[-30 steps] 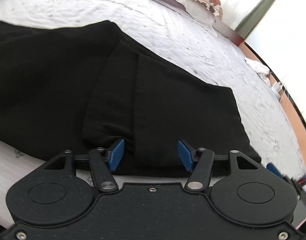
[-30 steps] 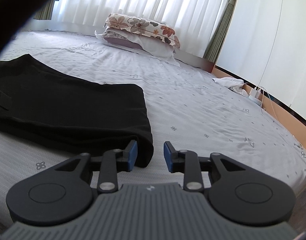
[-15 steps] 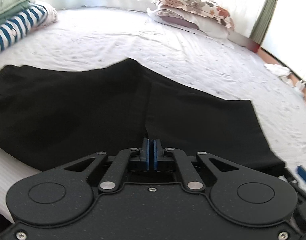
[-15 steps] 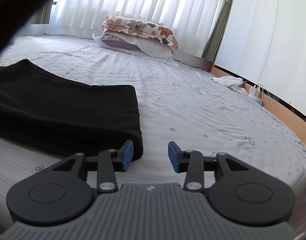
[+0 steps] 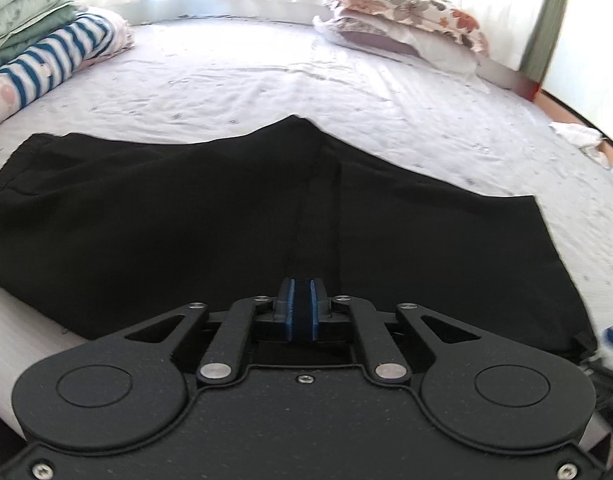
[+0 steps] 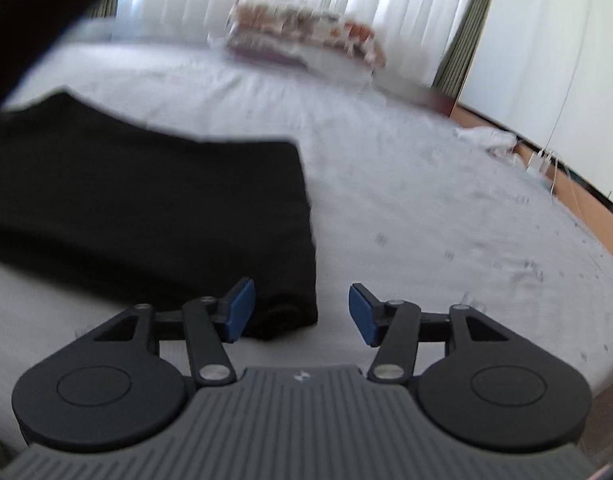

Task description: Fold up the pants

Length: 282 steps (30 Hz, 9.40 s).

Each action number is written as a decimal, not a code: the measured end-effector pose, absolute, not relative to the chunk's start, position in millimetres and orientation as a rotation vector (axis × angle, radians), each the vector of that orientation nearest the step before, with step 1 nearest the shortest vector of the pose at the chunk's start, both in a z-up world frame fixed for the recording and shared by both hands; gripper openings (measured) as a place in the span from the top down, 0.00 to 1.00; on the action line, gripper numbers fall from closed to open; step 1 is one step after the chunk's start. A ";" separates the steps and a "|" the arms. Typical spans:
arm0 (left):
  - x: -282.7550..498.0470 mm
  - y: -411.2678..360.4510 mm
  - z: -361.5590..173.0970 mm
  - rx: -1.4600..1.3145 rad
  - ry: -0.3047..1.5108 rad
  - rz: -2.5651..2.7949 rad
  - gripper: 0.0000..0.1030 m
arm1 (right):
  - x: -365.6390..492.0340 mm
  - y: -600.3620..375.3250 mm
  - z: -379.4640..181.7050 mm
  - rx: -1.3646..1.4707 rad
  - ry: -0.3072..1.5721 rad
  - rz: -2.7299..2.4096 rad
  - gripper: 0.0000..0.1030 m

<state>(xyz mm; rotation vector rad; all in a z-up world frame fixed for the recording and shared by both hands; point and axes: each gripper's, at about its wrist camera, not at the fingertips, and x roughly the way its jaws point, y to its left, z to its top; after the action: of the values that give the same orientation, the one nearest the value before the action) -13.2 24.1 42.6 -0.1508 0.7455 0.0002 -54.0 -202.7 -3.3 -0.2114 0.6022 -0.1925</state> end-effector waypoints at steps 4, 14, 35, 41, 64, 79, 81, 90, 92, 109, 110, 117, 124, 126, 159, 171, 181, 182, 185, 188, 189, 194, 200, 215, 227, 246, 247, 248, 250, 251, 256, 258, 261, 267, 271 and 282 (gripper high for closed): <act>-8.5 11.4 43.0 -0.144 0.749 -0.074 0.78 | -59.3 -194.2 0.6 -0.272 0.615 -0.152 0.36; -12.8 44.4 48.4 -0.181 0.713 0.051 0.49 | -66.4 -215.1 37.0 -0.118 0.544 -0.112 0.28; -39.6 271.8 12.8 -0.633 0.517 0.717 0.16 | -31.0 -127.6 26.0 -0.188 0.533 0.050 0.24; -27.4 276.2 7.5 -0.622 0.490 0.719 0.29 | -28.0 -126.5 22.1 -0.185 0.541 0.049 0.23; -26.3 209.7 62.2 -0.529 0.223 0.470 0.90 | -26.1 -146.9 26.8 -0.155 0.551 -0.064 0.23; 30.7 -75.3 42.1 -0.090 0.548 -0.295 0.80 | -49.7 -234.5 41.6 0.016 0.538 -0.223 0.23; 20.1 -85.8 27.2 -0.084 0.601 -0.339 0.74 | -52.1 -240.8 39.0 0.035 0.541 -0.227 0.23; -56.0 -18.2 59.8 0.036 0.457 -0.250 0.34 | -54.5 -226.7 33.9 0.176 0.545 -0.003 0.23; -73.2 7.4 71.0 0.029 0.427 -0.165 0.32 | -51.3 -217.3 36.2 0.251 0.557 0.110 0.23; -58.2 158.0 64.4 -0.163 0.446 0.301 0.33 | 36.6 -127.0 11.3 0.514 0.742 0.348 0.82; -55.3 157.0 63.1 -0.163 0.446 0.298 0.33 | 40.0 -132.7 16.6 0.550 0.724 0.358 0.89; -56.6 136.7 61.9 -0.150 0.443 0.216 0.33 | 89.5 -181.8 74.3 0.597 0.543 0.233 0.90; -42.7 85.6 46.3 -0.052 0.478 0.078 0.32 | 149.1 -211.3 62.4 0.456 0.623 0.070 0.56; -37.0 72.4 39.8 -0.011 0.498 0.052 0.32 | 135.7 -220.1 60.1 0.444 0.590 0.085 0.35; -32.7 56.1 37.2 0.000 0.520 0.016 0.32 | 71.4 -203.3 92.1 0.247 0.477 0.069 0.84; -23.2 40.9 20.7 0.035 0.562 -0.010 0.32 | 90.8 -234.5 18.8 0.309 0.660 -0.021 0.45; -14.4 50.7 10.2 0.015 0.597 0.008 0.32 | 69.8 -257.3 -5.9 0.664 0.689 0.082 0.31; -14.2 51.6 10.4 0.010 0.598 0.010 0.32 | 75.4 -255.1 -8.8 0.690 0.685 0.090 0.31; -13.4 51.8 10.5 0.016 0.599 0.017 0.32 | 92.3 -247.7 -11.5 0.673 0.666 0.070 0.31; -13.0 50.3 10.5 0.020 0.602 0.016 0.32 | 108.4 -246.0 -11.8 0.681 0.656 0.046 0.39; -13.0 50.3 10.7 0.020 0.604 0.014 0.32 | 110.6 -245.8 -10.6 0.684 0.655 0.034 0.45; -14.9 47.7 17.9 0.016 0.586 0.011 0.32 | 99.7 -232.4 8.8 0.578 0.598 -0.034 0.77; -16.3 47.9 25.5 -0.007 0.577 -0.004 0.32 | 45.2 -211.8 31.8 0.367 0.469 -0.231 0.80; -8.3 40.8 17.2 0.045 0.642 0.001 0.32 | 9.0 -215.8 11.2 0.207 0.509 -0.379 0.67; -0.9 42.5 14.8 0.025 0.677 0.004 0.32 | -22.2 -231.9 28.5 0.143 0.490 -0.419 0.25; 5.0 8.9 38.2 0.012 0.629 -0.091 0.33 | -11.7 -211.7 18.1 0.017 0.544 -0.279 0.87; 5.9 6.0 34.4 0.020 0.638 -0.095 0.33 | -11.0 -211.8 15.2 0.020 0.551 -0.279 0.87; 6.1 3.7 31.0 0.026 0.645 -0.098 0.33 | -11.6 -211.2 12.5 0.020 0.557 -0.279 0.87; 5.9 1.6 24.1 0.039 0.657 -0.096 0.33 | -10.8 -211.3 7.6 0.009 0.568 -0.272 0.85; 5.5 1.8 21.1 0.046 0.661 -0.090 0.33 | -10.7 -210.2 6.2 -0.005 0.569 -0.268 0.84; 1.6 10.3 9.6 0.064 0.681 -0.072 0.31 | -12.3 -211.8 34.7 0.028 0.557 -0.173 0.50; -1.9 14.0 8.8 0.062 0.670 -0.065 0.30 | -5.5 -210.3 52.3 0.071 0.548 -0.095 0.40; -5.7 20.3 8.5 0.059 0.671 -0.045 0.30 | 18.3 -200.4 71.8 0.122 0.563 0.027 0.40; -13.1 37.6 7.5 -0.013 0.683 -0.046 0.30 | 98.2 -149.8 69.9 0.177 0.685 0.235 0.94; -15.8 46.9 6.6 -0.043 0.683 -0.052 0.29 | 142.9 -101.3 60.8 0.070 0.713 0.289 0.94; -19.3 58.2 4.5 -0.080 0.674 -0.044 0.28 | 216.4 -72.0 24.5 0.137 0.812 0.268 0.90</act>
<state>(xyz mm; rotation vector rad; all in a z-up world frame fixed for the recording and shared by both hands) -19.3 58.2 4.5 -0.0798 0.6741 -0.0438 216.4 -72.0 24.5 0.1366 0.8118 0.2680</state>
